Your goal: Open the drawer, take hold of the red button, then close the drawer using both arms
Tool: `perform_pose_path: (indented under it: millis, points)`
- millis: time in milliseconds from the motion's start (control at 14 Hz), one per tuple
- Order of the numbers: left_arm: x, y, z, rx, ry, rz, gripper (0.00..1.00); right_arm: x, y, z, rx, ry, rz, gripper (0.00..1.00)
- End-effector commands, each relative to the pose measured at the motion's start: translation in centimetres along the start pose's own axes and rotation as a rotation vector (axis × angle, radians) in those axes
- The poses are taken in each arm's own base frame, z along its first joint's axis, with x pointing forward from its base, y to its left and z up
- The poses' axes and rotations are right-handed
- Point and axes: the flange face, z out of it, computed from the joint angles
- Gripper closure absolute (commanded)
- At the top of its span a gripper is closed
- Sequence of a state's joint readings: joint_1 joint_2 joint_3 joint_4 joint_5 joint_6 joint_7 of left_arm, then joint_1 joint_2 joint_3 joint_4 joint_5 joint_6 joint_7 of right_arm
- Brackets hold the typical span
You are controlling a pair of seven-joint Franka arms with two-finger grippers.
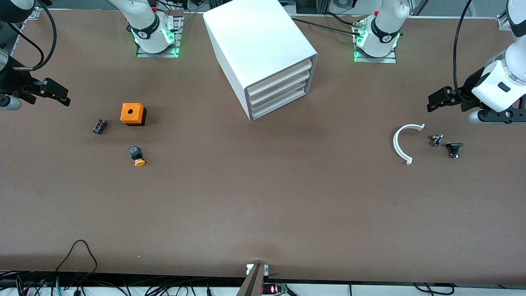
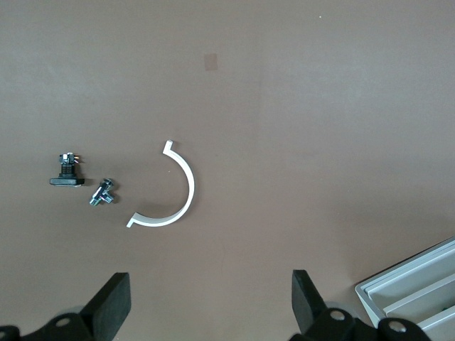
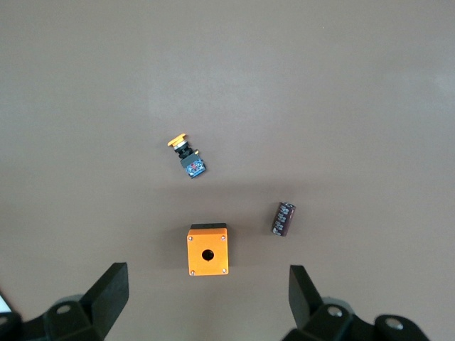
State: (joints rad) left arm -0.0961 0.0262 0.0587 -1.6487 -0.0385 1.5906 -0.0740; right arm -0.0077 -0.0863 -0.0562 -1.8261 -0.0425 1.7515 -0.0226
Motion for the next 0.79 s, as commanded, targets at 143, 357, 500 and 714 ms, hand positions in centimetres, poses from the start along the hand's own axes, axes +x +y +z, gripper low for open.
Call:
perform_pose_path:
  millis: [143,357,500,714]
  points:
    - [0.8,0.5,-1.0,0.022,-0.014,0.016,0.00,0.0,-0.1,-0.3,0.013,0.012,-0.005,0.00]
    - [0.9,0.0,-1.1,0.016,-0.011,0.010,0.00,-0.1,-0.1,-0.3,0.016,0.006,-0.006,0.00]
    - [1.6,0.0,-0.4,0.016,-0.022,0.005,0.00,-0.1,-0.1,-0.3,0.016,0.006,-0.006,0.00]
    - [1.9,0.2,0.1,0.018,-0.031,0.014,0.00,0.0,-0.1,-0.4,0.015,0.010,-0.009,0.00]
